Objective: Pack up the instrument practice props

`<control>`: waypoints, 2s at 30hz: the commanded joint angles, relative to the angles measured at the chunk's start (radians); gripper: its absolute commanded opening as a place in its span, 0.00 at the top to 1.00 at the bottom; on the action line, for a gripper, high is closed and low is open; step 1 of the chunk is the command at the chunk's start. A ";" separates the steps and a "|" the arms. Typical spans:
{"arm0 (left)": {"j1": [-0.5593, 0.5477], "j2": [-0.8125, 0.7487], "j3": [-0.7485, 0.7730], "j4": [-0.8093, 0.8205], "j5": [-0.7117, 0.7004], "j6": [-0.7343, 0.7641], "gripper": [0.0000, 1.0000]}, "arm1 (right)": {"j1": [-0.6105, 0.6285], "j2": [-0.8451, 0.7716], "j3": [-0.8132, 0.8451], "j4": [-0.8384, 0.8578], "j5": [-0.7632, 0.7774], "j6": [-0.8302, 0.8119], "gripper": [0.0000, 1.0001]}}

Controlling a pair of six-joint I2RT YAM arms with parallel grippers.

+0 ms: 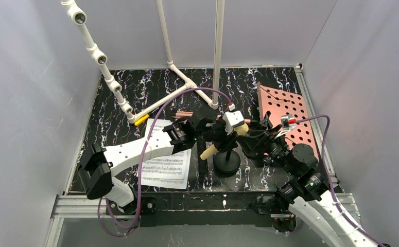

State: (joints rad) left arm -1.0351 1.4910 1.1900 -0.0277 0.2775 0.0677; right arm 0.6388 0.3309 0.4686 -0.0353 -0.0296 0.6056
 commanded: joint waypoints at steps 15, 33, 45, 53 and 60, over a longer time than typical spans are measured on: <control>-0.062 0.017 0.076 0.087 0.093 -0.007 0.99 | -0.002 -0.047 0.013 0.037 0.064 0.019 0.08; -0.060 0.076 0.029 0.122 -0.040 0.131 0.94 | -0.002 -0.018 -0.059 0.091 0.053 0.064 0.09; -0.053 -0.005 -0.045 0.192 -0.082 0.094 0.44 | -0.002 0.013 -0.095 0.153 0.005 0.092 0.10; -0.053 -0.112 -0.121 0.190 -0.127 0.044 0.35 | -0.002 0.054 -0.107 0.199 -0.020 0.098 0.13; -0.078 -0.262 -0.249 0.190 -0.180 -0.063 0.36 | -0.002 0.083 -0.112 0.235 -0.038 0.103 0.24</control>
State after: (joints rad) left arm -1.0912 1.3258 0.9993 0.1520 0.1482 0.0700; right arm 0.6315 0.4053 0.3614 0.1127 -0.0456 0.7040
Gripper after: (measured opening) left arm 0.652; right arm 0.796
